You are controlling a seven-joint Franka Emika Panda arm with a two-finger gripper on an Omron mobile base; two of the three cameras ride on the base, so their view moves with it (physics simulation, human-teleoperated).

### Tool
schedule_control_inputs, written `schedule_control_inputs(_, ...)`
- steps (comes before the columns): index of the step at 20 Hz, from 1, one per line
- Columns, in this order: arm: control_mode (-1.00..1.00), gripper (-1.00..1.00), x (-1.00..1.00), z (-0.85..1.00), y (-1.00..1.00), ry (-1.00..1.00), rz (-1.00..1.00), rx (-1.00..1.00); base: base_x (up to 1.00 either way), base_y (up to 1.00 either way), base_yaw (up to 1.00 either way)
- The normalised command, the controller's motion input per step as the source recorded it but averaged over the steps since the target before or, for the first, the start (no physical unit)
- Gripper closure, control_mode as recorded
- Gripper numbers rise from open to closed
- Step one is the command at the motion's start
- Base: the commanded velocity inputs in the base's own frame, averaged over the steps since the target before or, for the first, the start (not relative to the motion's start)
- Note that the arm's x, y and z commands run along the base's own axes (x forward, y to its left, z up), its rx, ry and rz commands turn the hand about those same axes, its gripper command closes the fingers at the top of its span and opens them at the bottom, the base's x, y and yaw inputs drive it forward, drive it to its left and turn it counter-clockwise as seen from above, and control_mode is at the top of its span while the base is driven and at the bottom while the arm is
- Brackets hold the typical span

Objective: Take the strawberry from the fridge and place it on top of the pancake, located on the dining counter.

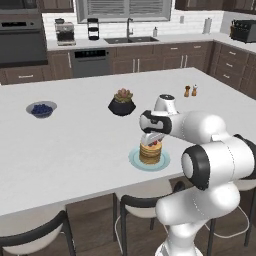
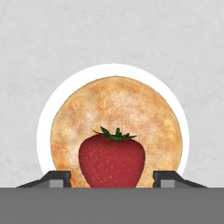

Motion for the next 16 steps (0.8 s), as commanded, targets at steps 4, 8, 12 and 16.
schedule_control_inputs(4,-1.00,-1.00,0.00,0.00,0.00,-0.01,0.00,0.00,0.00,0.00,0.00)
schedule_control_inputs(8,-1.00,-1.00,0.00,0.08,0.01,-0.01,0.00,0.00,0.00,0.00,0.00)
schedule_control_inputs(12,-1.00,-1.00,0.00,0.24,0.11,-0.06,0.00,-0.02,0.00,0.00,0.00)
schedule_control_inputs(16,-1.00,-1.00,-0.13,0.82,0.30,-0.10,0.00,-0.06,0.00,0.00,0.00)
